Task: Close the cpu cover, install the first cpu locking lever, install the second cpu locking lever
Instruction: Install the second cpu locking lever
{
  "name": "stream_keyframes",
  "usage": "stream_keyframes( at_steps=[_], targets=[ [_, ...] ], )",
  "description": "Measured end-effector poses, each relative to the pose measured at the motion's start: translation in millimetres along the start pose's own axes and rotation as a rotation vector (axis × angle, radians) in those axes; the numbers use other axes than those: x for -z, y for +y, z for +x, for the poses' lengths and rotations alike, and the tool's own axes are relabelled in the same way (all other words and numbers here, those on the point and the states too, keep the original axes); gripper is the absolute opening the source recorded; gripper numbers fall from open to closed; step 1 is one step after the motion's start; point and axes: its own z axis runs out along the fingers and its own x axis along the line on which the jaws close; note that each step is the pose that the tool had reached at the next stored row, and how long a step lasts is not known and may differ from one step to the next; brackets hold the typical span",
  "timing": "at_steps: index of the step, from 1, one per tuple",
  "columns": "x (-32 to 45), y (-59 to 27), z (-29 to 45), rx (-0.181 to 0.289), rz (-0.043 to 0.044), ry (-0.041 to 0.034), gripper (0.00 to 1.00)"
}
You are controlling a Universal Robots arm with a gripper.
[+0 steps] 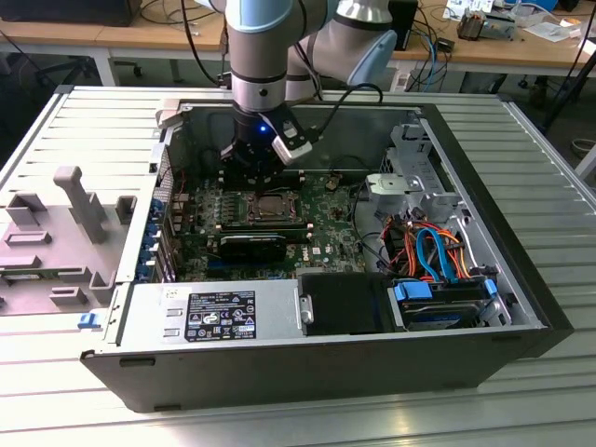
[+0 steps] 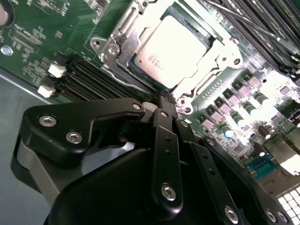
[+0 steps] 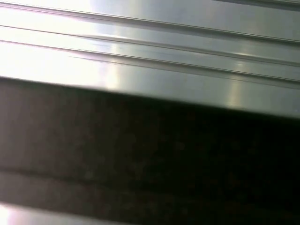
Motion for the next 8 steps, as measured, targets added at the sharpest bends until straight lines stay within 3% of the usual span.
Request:
stream_keyframes(
  at_steps=[8],
  targets=[
    [1.8, -1.1, -8.0, 0.001, -0.0035, -0.0006, 0.11]
  ],
)
